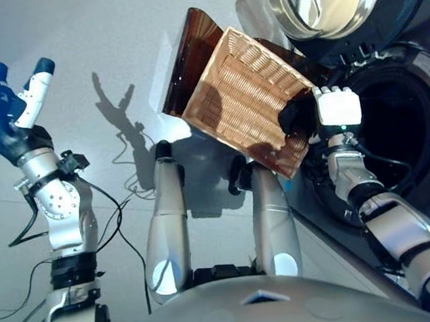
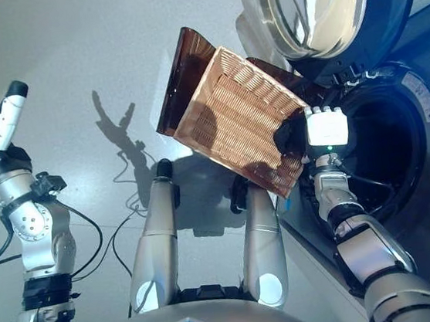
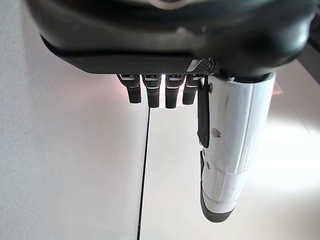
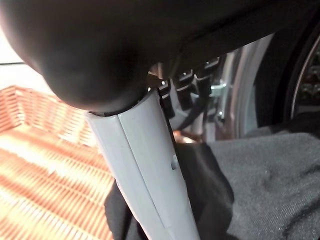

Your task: Pick up the clothes and place them into the washing machine

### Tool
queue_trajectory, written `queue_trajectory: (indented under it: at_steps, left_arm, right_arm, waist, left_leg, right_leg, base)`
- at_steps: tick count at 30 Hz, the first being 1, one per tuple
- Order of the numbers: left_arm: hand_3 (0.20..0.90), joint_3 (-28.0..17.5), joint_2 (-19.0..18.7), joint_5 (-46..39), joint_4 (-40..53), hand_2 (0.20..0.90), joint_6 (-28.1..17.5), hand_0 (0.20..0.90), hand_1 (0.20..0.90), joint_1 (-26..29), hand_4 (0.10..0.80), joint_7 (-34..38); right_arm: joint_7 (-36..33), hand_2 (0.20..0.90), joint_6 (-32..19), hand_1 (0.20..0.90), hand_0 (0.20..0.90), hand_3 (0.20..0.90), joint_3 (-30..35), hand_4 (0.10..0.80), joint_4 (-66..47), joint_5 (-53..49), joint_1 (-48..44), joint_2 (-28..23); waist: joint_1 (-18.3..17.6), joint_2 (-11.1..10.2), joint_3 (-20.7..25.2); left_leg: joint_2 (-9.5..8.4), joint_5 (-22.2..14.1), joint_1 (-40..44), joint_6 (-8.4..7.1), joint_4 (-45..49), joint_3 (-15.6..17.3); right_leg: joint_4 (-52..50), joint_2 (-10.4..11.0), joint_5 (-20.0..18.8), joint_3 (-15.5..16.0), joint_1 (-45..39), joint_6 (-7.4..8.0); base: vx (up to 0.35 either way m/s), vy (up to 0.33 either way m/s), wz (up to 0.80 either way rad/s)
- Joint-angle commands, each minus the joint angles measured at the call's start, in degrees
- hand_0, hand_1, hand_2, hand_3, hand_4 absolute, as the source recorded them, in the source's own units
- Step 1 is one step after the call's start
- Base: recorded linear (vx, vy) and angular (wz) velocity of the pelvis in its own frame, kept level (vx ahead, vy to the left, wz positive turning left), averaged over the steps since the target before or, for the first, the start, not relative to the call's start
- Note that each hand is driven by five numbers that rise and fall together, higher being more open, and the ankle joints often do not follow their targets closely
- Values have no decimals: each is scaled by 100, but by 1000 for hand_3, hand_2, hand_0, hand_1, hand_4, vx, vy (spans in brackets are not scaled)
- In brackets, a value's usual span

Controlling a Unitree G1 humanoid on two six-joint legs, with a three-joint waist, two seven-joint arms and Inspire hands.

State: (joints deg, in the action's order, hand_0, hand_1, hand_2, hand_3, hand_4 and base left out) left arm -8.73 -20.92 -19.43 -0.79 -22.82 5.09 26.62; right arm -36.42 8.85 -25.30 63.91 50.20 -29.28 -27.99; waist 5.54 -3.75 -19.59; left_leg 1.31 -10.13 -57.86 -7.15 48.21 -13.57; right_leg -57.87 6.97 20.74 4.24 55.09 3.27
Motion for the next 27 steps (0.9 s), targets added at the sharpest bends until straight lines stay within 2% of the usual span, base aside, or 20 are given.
queue_trajectory:
  at_steps: [1,6,18,24,25,26,27]
  left_arm:
    - [900,-349,-156,406,741,900,-593,900,900,65,800,138]
    - [900,-413,-183,458,823,900,-581,900,900,73,800,238]
    - [900,-465,-254,472,889,900,-635,900,900,58,800,311]
    - [900,-544,-325,426,920,900,-648,900,900,-37,800,251]
    - [900,-570,-332,419,932,900,-649,900,900,-64,800,248]
    - [900,-597,-335,410,936,900,-653,900,900,-94,800,243]
    - [900,-600,-335,408,939,900,-652,900,900,-97,800,241]
  right_arm:
    - [-289,900,226,900,900,900,-116,800,224,34,70,-344]
    - [-256,900,232,900,900,900,-162,800,390,-33,-60,-347]
    - [-202,900,163,900,900,900,-365,800,423,128,-26,-165]
    - [-23,900,130,900,900,900,-496,800,602,205,-107,-123]
    - [-14,812,125,812,812,812,-504,737,622,196,-119,-124]
    - [7,669,119,669,669,669,-515,635,631,192,-125,-125]
    - [7,625,118,625,625,625,-518,604,633,191,-127,-123]
  waist:
    - [-60,116,498]
    - [-31,146,520]
    - [-7,135,637]
    - [51,151,682]
    - [53,154,681]
    - [73,155,669]
    - [70,155,672]
  left_leg:
    - [-180,-480,-237,320,288,273]
    - [-226,-493,-586,317,483,244]
    - [-260,-547,-837,304,678,160]
    - [-288,-466,-1009,290,591,102]
    - [-295,-448,-1031,290,580,95]
    - [-299,-432,-1047,291,559,83]
    - [-300,-428,-1049,291,555,82]
  right_leg:
    - [282,-264,106,350,127,-203]
    - [42,-266,148,367,465,-226]
    - [-161,-277,299,442,658,-295]
    - [-107,-294,239,471,787,-310]
    - [-99,-283,224,472,807,-306]
    - [-87,-269,210,474,820,-301]
    - [-84,-268,207,475,821,-301]
  base:
    - [-34,-44,6]
    - [-28,-29,5]
    - [-1,-5,1]
    - [-7,-26,4]
    - [-6,-30,7]
    - [-1,-22,4]
    - [0,0,0]
